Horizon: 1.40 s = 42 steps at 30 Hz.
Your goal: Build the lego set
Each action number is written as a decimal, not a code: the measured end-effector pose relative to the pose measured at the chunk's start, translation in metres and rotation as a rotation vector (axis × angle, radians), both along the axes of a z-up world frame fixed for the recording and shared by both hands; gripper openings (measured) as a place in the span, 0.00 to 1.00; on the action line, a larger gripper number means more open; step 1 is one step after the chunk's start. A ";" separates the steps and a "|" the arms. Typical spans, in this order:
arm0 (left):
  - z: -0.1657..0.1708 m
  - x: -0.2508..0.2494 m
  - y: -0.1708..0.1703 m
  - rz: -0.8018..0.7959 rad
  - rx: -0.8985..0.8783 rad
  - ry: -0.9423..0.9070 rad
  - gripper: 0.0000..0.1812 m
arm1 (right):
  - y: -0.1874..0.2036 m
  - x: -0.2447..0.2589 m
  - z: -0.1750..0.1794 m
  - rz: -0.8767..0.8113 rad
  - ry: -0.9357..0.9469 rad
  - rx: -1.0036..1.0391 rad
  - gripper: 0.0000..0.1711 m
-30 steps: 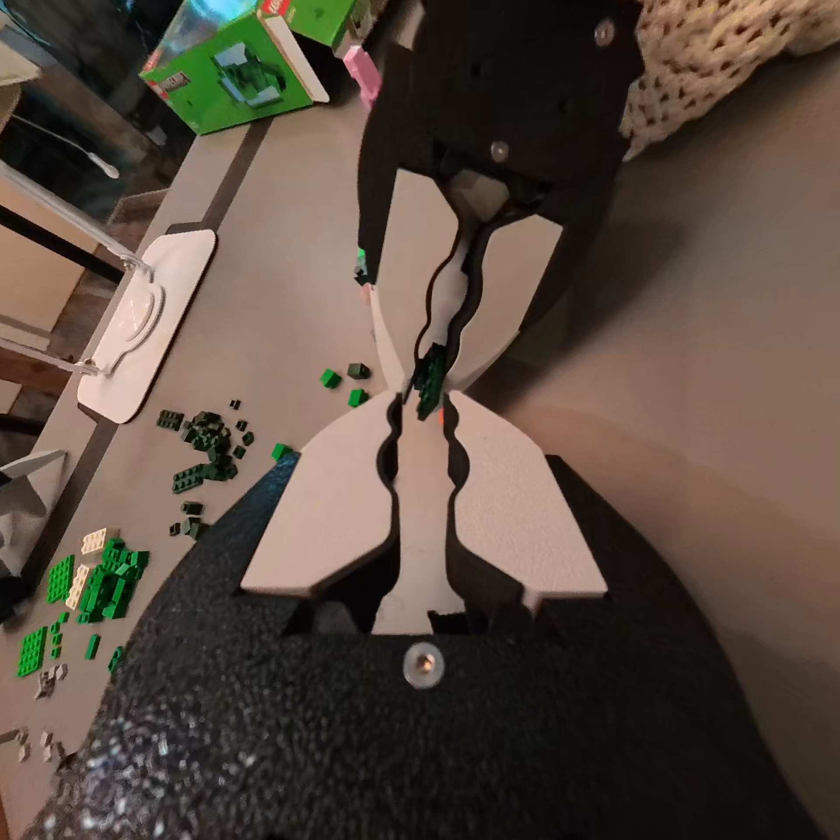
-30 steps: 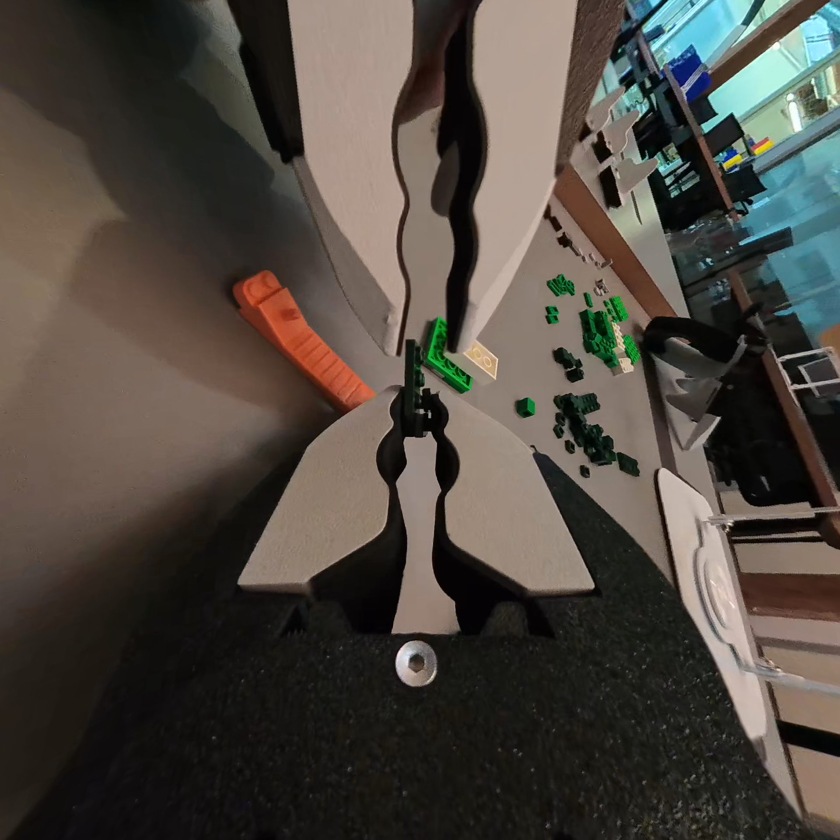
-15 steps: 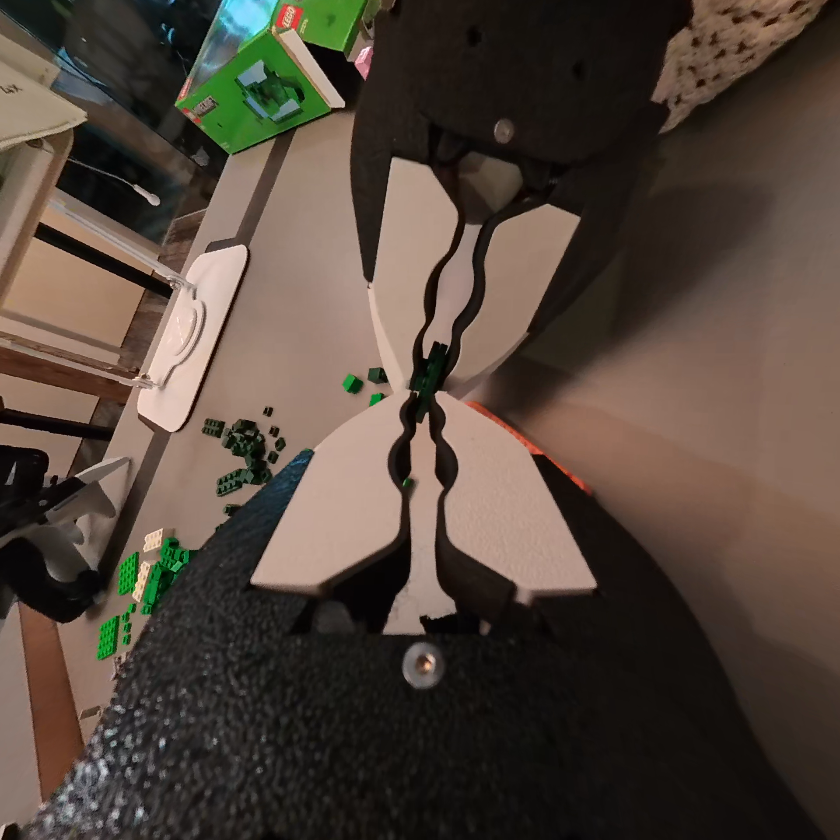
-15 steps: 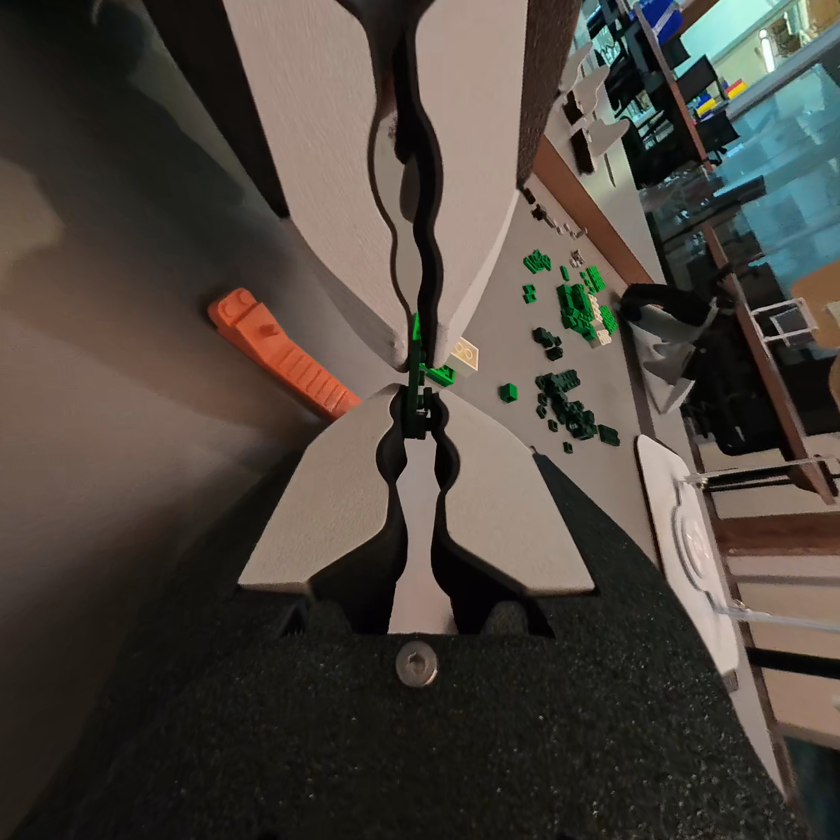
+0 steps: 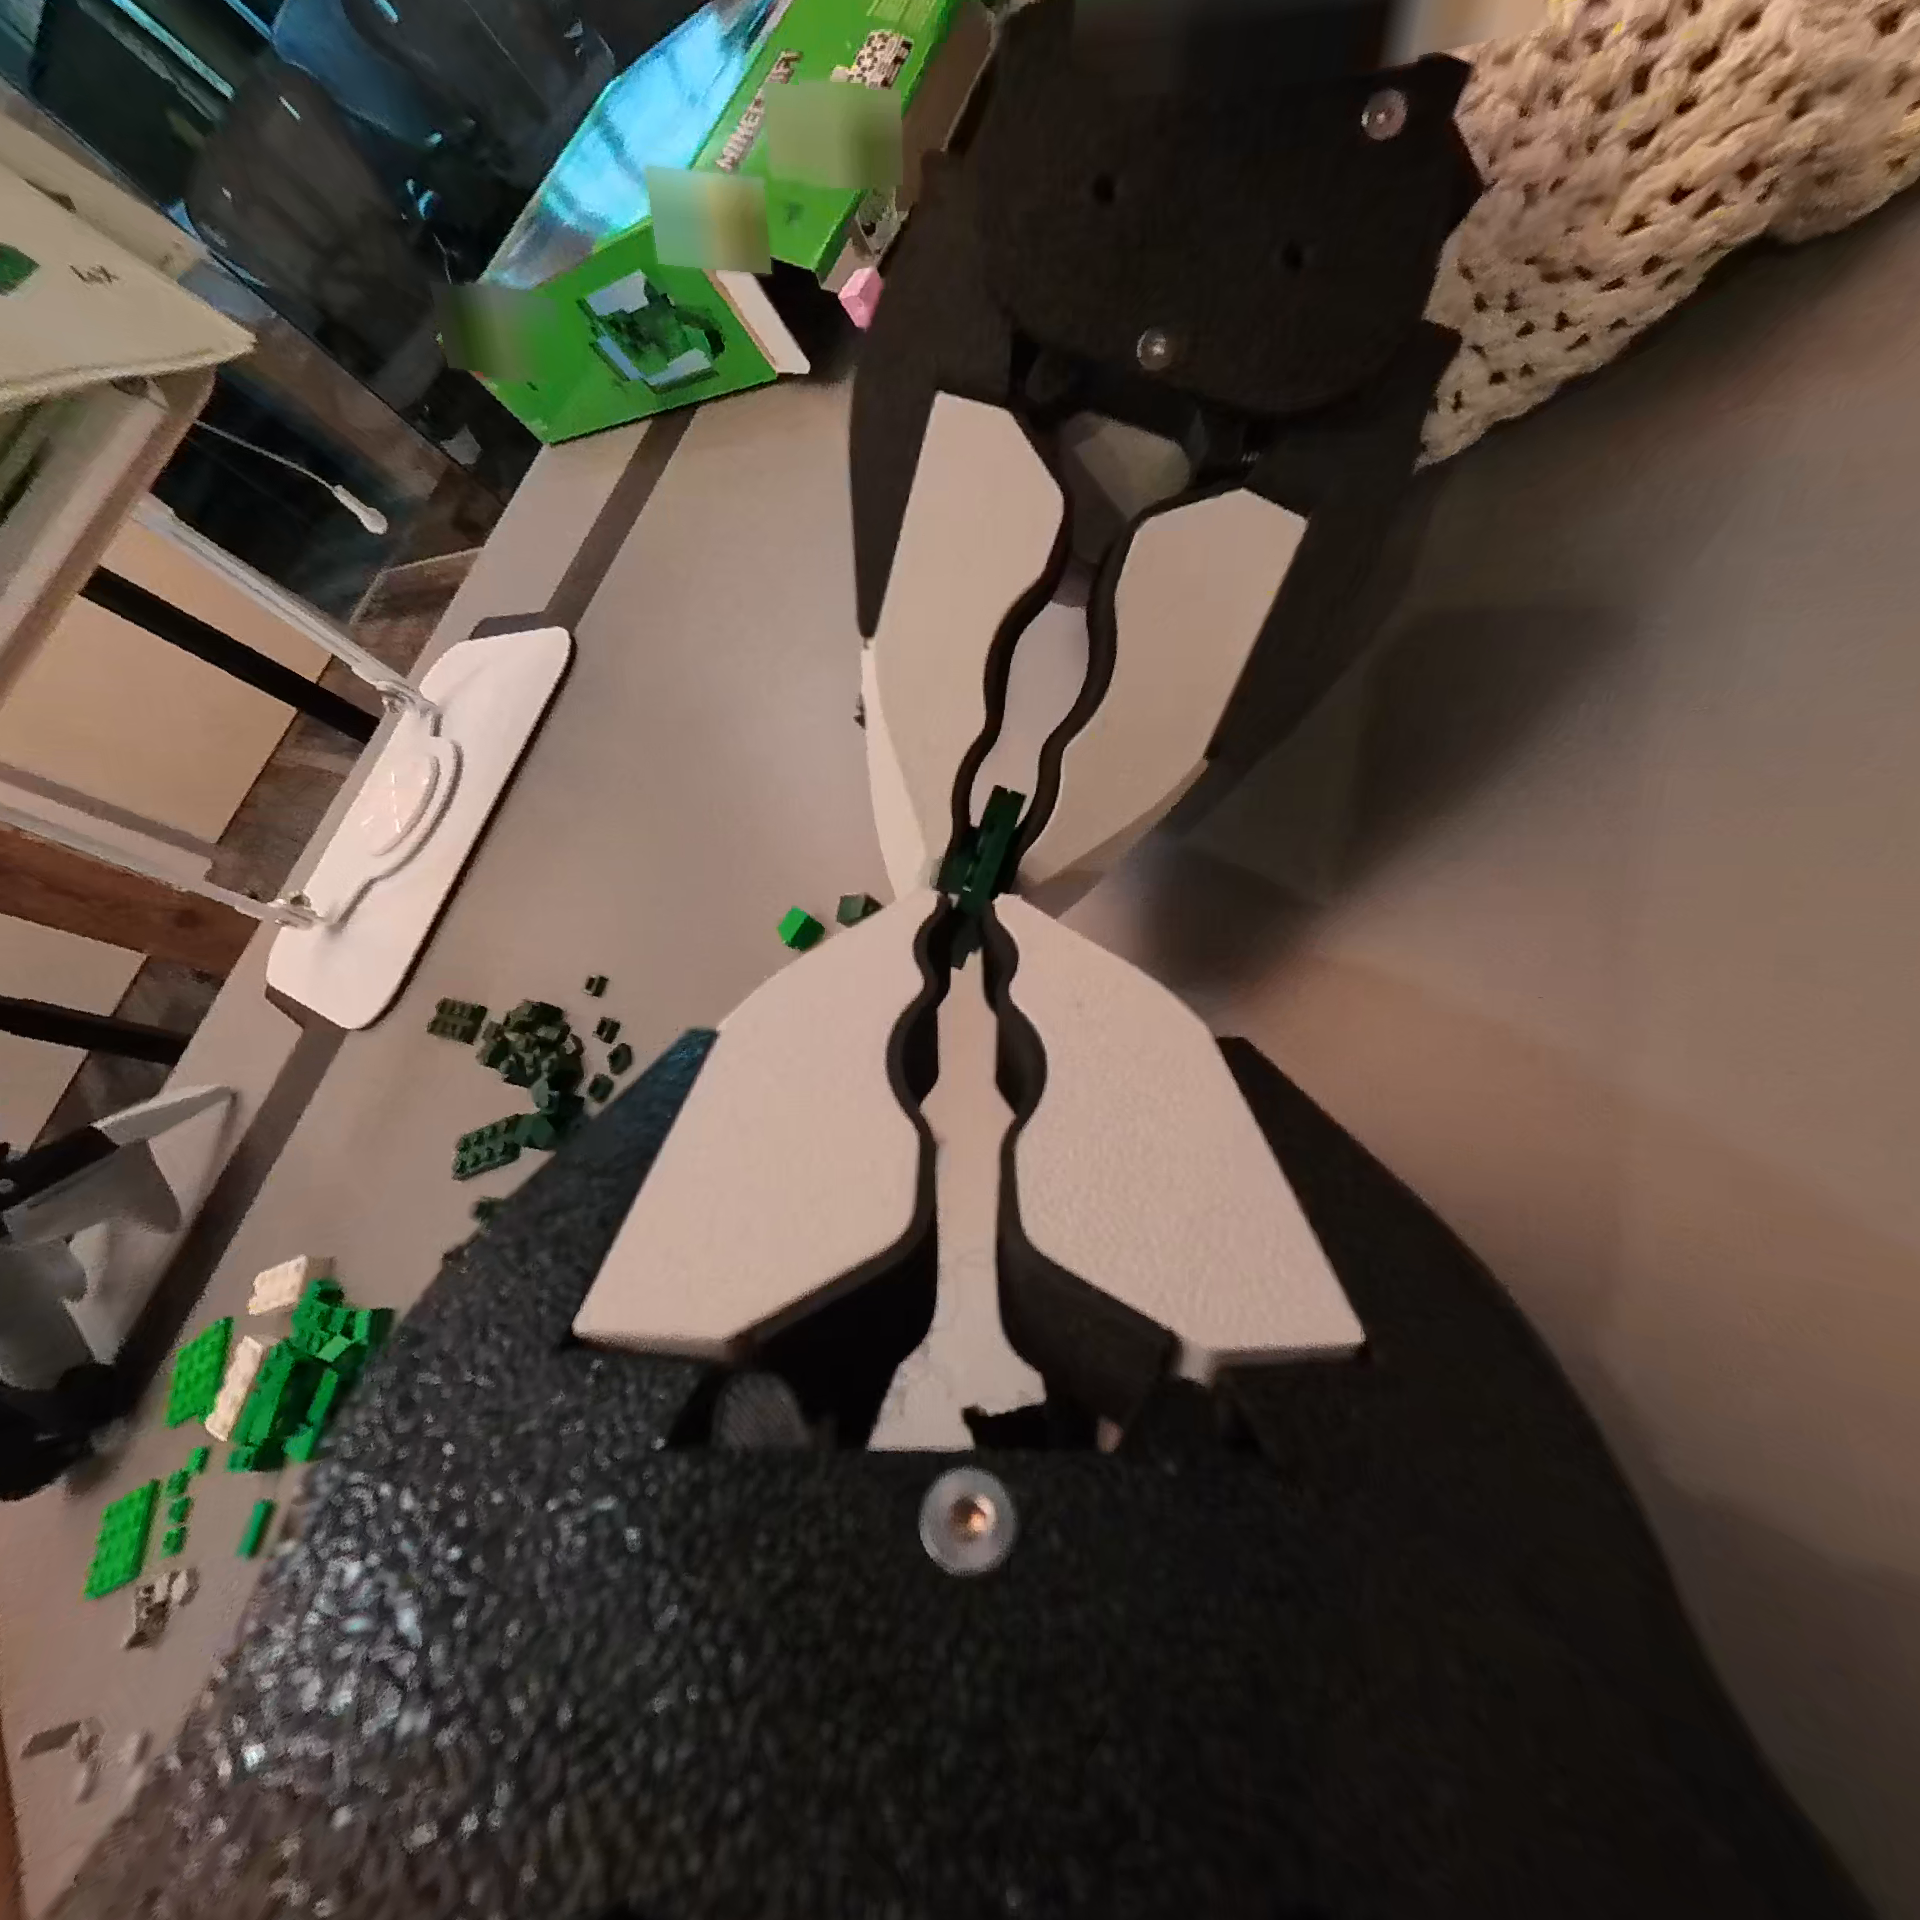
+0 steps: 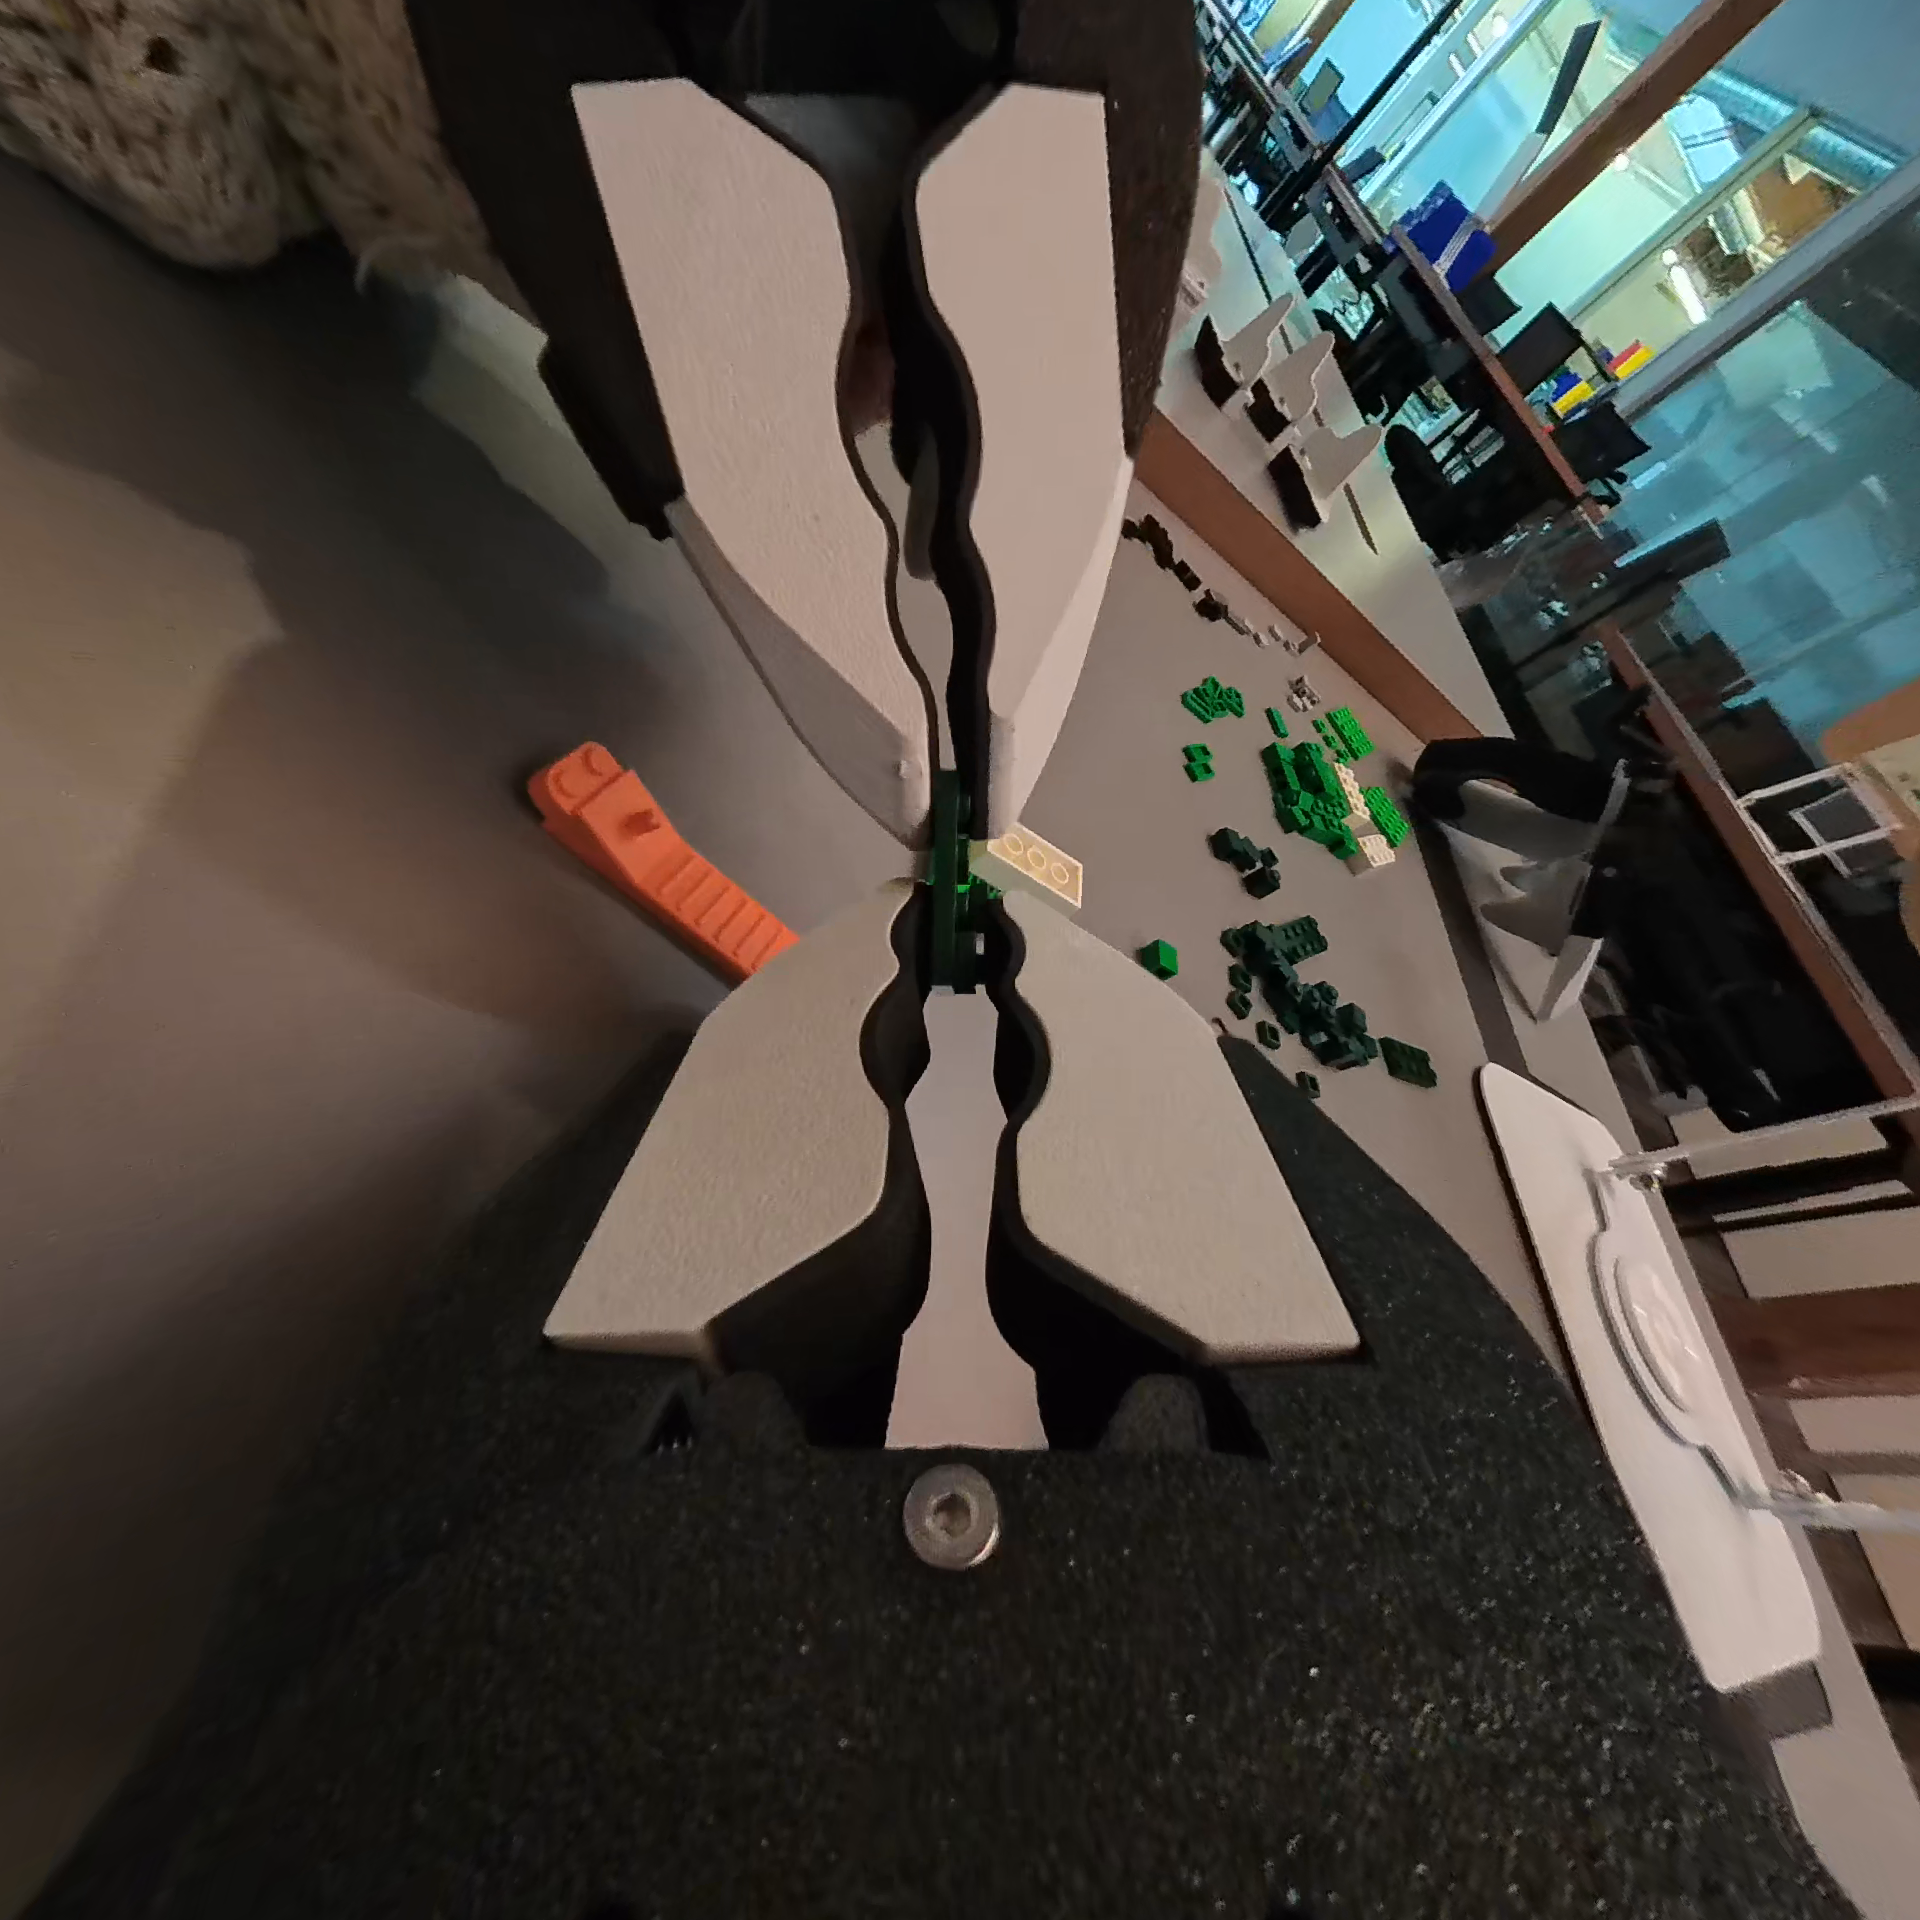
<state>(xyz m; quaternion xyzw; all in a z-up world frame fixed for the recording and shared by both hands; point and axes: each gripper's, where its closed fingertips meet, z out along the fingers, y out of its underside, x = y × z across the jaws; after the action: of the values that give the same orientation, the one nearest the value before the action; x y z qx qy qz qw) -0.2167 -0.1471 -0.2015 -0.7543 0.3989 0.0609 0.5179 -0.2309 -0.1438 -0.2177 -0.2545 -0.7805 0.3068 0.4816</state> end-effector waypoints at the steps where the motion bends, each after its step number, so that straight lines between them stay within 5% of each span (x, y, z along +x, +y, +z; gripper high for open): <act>1: 0.000 0.000 0.001 0.009 -0.008 -0.019 0.03 | 0.001 -0.001 0.000 -0.007 0.001 0.004 0.05; 8: -0.003 0.000 0.005 0.057 -0.154 -0.302 0.19 | 0.003 -0.003 0.004 -0.019 0.112 0.195 0.05; 16: -0.002 0.000 0.003 0.069 -0.248 -0.485 0.13 | 0.007 -0.003 0.009 -0.027 0.156 0.215 0.05; 32: 0.003 0.009 0.001 0.028 -0.305 -0.638 0.08 | 0.003 -0.001 0.014 0.026 0.216 0.219 0.05; 42: -0.011 0.005 0.007 0.093 -0.283 -0.482 0.08 | 0.013 -0.006 -0.001 -0.080 0.102 0.394 0.05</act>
<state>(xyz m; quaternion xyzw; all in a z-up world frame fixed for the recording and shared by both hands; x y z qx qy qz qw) -0.2120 -0.1406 -0.2122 -0.8294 0.2336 -0.1528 0.4839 -0.2365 -0.1312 -0.2192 -0.1705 -0.7893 0.1414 0.5726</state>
